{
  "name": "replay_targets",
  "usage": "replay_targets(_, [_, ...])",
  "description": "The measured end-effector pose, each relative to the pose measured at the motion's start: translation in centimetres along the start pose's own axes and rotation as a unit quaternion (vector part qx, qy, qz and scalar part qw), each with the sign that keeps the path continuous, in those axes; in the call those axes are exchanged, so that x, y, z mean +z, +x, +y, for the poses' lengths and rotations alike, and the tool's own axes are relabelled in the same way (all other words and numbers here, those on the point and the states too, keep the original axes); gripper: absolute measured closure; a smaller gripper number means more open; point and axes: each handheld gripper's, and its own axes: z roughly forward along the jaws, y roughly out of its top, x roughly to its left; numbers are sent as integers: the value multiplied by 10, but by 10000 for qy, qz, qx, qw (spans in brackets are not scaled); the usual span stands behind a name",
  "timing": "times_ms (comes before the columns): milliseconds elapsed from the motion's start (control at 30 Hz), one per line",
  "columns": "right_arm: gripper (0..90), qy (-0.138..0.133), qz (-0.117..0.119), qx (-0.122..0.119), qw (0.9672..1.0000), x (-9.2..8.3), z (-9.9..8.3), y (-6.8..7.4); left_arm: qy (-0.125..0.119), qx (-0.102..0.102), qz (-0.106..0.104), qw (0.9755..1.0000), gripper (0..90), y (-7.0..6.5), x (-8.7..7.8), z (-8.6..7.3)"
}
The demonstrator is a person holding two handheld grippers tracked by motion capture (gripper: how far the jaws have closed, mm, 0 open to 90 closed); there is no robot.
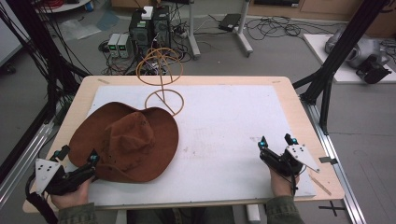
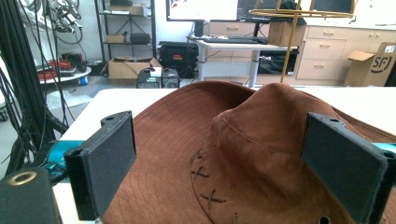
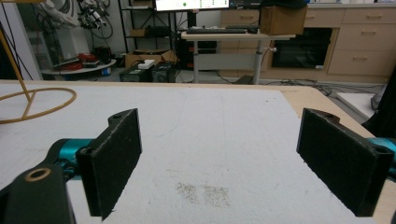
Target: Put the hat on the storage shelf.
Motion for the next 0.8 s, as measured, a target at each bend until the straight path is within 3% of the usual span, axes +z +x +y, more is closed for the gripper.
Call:
replay_targets(467, [132,2,-5,23,10000,0,0,0,2,-18,-103,9999,108,-3,2,3])
replay_targets(800, [132,1,-16,5,10000,2,0,0,121,162,-273,9994,108,-12,6,9])
